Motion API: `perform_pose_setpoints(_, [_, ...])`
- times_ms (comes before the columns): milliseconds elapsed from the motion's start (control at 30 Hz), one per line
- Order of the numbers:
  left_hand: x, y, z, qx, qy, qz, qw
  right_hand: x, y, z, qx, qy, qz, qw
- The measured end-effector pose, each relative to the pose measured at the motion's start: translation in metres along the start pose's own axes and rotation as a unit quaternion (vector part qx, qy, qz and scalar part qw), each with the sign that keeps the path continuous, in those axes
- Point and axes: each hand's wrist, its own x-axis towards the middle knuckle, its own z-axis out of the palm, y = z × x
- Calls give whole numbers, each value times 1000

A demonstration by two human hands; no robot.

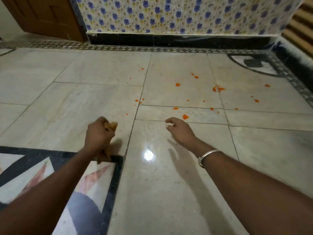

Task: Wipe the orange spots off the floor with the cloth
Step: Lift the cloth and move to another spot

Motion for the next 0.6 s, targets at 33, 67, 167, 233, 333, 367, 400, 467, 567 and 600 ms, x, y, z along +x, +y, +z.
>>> perform_pose_setpoints(33, [5,18,-7,-60,-16,5,998,2,-9,-1,27,-24,8,999])
perform_pose_setpoints(67, [10,39,-14,-126,-47,12,991,4,-21,-4,55,-50,11,997])
perform_pose_setpoints(167, [19,100,-32,-311,-150,35,938,12,-66,-20,165,-120,6,979])
perform_pose_setpoints(233, [26,133,-37,-380,-190,54,904,19,-95,-39,216,-151,-11,965])
perform_pose_setpoints(333, [46,172,-45,-447,-201,87,867,27,-132,-76,246,-128,-36,960])
perform_pose_setpoints(367, [50,183,-47,-464,-201,92,858,28,-140,-87,250,-120,-38,960])
perform_pose_setpoints(400, [56,195,-48,-484,-205,92,846,29,-149,-101,239,-107,-37,964])
perform_pose_setpoints(467, [66,215,-48,-499,-228,84,832,30,-164,-126,195,-79,-28,977])
perform_pose_setpoints(567, [75,246,-47,-458,-283,93,838,36,-184,-167,122,-51,-19,991])
perform_pose_setpoints(600, [78,255,-48,-446,-300,99,837,39,-191,-180,114,-50,-13,992])
